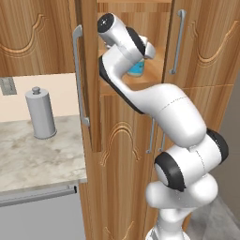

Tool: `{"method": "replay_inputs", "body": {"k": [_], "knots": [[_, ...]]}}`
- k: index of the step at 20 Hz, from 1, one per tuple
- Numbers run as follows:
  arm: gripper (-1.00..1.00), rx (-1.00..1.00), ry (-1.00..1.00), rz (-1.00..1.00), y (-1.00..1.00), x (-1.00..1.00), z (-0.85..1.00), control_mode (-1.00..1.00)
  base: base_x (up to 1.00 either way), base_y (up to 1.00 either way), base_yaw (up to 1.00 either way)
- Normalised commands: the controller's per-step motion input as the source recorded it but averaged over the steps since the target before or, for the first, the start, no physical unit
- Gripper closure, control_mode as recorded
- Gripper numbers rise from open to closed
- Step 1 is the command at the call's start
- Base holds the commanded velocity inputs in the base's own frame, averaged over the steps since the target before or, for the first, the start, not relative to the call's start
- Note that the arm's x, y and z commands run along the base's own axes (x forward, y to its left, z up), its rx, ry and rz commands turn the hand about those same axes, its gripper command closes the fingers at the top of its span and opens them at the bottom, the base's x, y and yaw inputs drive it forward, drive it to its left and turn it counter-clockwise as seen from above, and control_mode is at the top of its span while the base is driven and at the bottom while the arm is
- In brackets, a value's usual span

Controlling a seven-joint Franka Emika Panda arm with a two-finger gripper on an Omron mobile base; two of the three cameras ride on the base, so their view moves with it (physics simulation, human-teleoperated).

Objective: The dining table condiment station is running low on mayonnaise. Refill the condiment station by opening the cabinet and taking the mayonnaise from the cabinet and placing it on the dining table.

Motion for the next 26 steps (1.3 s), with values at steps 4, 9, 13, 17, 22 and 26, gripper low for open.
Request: {"method": "replay_inputs", "body": {"k": [4, 9, 13, 17, 22, 26], "knots": [[-1.0, -0.02, 0.0, 0.0, -0.04, 0.0, -0.41, -1.0, 0.0, 0.0, 0.0], [1.0, -0.02, 0.0, 0.0, 0.0, 0.09, -0.36, -1.0, 0.0, 0.0, 0.0], [1.0, 0.0, 0.0, 0.0, 0.0, 0.08, -0.05, -1.0, 0.0, 0.0, 0.0], [1.0, 0.0, 0.0, 0.0, 0.0, -0.01, -0.01, -1.0, 0.0, 0.0, 0.0], [1.0, 0.0, -0.02, 0.1, -0.02, -0.82, 0.03, -1.0, 0.0, 0.0, 0.0], [1.0, 0.0, -0.01, 0.17, -0.22, -1.0, 0.14, -1.0, 0.0, 0.0, 0.0]]}}
